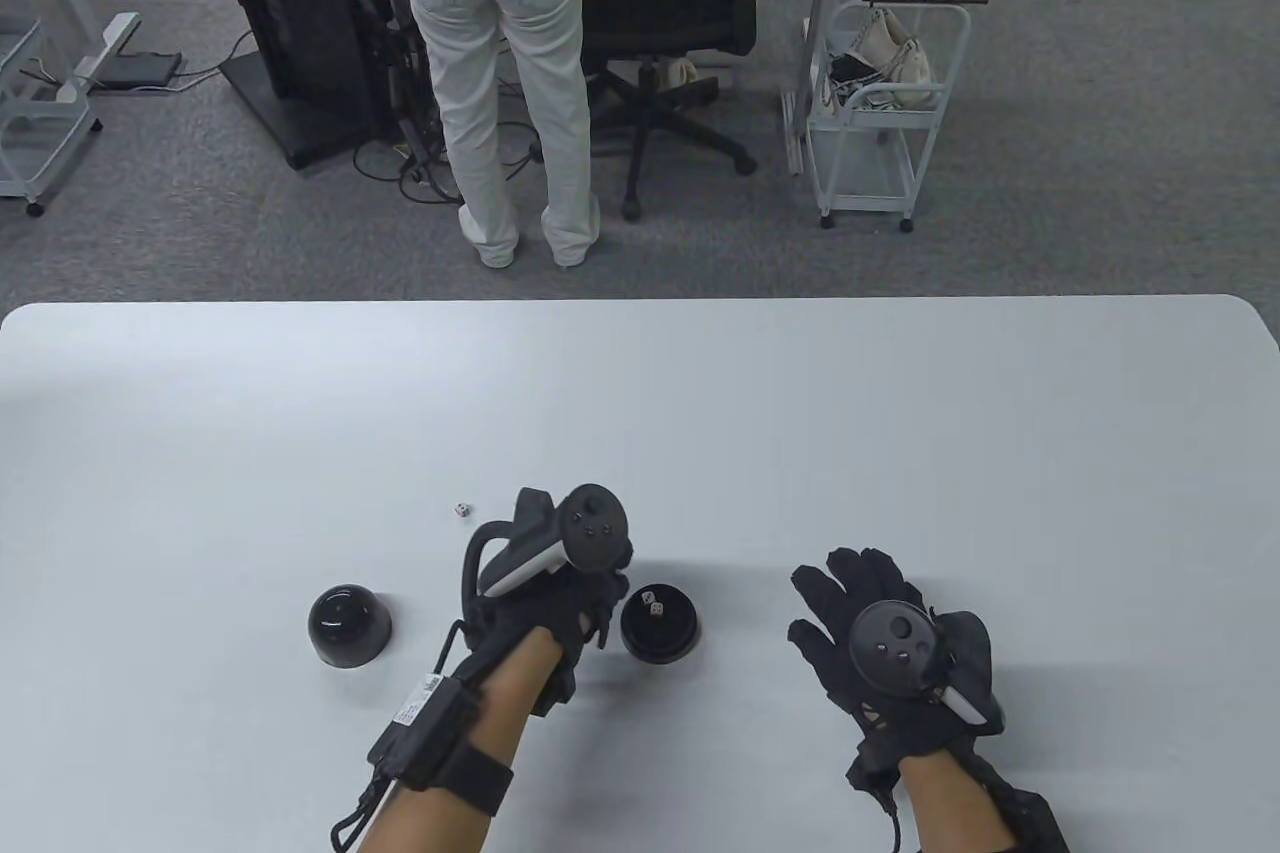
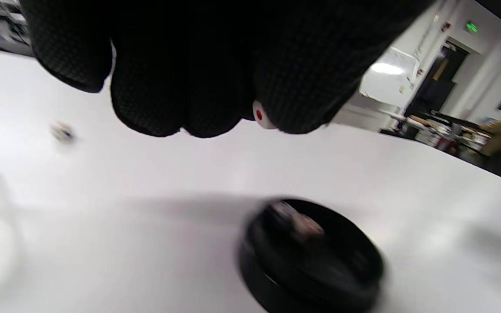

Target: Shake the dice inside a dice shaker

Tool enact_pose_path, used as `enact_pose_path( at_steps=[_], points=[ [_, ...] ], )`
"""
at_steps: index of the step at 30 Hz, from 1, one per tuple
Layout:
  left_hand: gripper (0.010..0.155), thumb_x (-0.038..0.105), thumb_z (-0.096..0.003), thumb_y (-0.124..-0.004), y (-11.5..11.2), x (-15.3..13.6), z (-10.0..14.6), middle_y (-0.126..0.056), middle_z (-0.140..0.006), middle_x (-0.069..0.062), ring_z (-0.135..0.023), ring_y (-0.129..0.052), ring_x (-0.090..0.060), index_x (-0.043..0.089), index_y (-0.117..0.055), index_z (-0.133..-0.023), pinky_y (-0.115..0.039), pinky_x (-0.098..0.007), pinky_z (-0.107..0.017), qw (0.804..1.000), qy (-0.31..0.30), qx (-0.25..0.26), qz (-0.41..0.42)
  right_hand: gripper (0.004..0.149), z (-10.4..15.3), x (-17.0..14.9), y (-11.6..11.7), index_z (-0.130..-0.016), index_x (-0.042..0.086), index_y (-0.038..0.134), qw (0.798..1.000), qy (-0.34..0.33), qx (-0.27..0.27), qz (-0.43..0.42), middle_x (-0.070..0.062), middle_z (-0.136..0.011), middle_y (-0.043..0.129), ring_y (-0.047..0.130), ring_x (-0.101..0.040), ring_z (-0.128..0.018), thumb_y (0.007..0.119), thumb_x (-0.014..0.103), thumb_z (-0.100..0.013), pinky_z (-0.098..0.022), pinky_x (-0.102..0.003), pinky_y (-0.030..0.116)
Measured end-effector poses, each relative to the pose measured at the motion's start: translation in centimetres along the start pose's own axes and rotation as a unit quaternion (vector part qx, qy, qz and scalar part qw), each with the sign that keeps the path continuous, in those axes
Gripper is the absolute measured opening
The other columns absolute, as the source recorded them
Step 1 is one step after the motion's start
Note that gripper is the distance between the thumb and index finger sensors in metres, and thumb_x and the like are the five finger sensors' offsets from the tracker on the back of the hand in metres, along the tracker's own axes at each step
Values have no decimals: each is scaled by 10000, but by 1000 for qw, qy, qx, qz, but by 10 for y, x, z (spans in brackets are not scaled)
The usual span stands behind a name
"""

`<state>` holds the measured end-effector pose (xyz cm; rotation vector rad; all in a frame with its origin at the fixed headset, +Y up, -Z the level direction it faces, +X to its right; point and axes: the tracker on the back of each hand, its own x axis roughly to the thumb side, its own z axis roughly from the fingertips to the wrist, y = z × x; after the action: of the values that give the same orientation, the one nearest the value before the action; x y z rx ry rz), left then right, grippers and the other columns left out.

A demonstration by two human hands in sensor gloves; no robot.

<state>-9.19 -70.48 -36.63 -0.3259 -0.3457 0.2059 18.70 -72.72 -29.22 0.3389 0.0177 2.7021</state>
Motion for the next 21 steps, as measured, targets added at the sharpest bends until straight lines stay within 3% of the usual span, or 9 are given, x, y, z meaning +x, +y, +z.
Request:
enact_pose_path(
  at_steps=[6,10,15,21],
  points=[
    [469,356,-486,-883,-19,24,-3,-885,-844,-104,-772,-887,-370,221,-790,-925,-701,-601,-614,999,-11,-15,-44,545,1,2,-1,-1083,225,637,1000,-6,-5,1,-240,-1132,495,406,-556,-1050,786,394,-587,-699,-745,461],
    [502,359,-486,-881,-17,20,-5,-857,-884,-112,-800,-868,-377,243,-760,-959,-693,-600,-621,999,-1,-6,-33,543,3,3,-2,-1082,225,639,1000,-10,-7,3,-240,-1132,494,406,-557,-1050,786,394,-587,-699,-746,461],
    [494,354,-499,-856,14,-16,-4,-842,-918,-121,-828,-853,-391,250,-752,-970,-690,-603,-625,994,78,63,-40,542,3,3,-3,-1081,223,641,1000,-11,-11,1,-240,-1132,494,405,-557,-1050,786,393,-587,-700,-746,460],
    [503,356,-507,-839,39,-85,-3,-809,-963,-137,-868,-823,-411,250,-731,-986,-684,-610,-629,972,201,105,-56,541,3,3,-4,-1081,226,641,1000,-8,-12,2,-240,-1132,495,404,-555,-1051,787,391,-587,-700,-746,458]
  ],
)
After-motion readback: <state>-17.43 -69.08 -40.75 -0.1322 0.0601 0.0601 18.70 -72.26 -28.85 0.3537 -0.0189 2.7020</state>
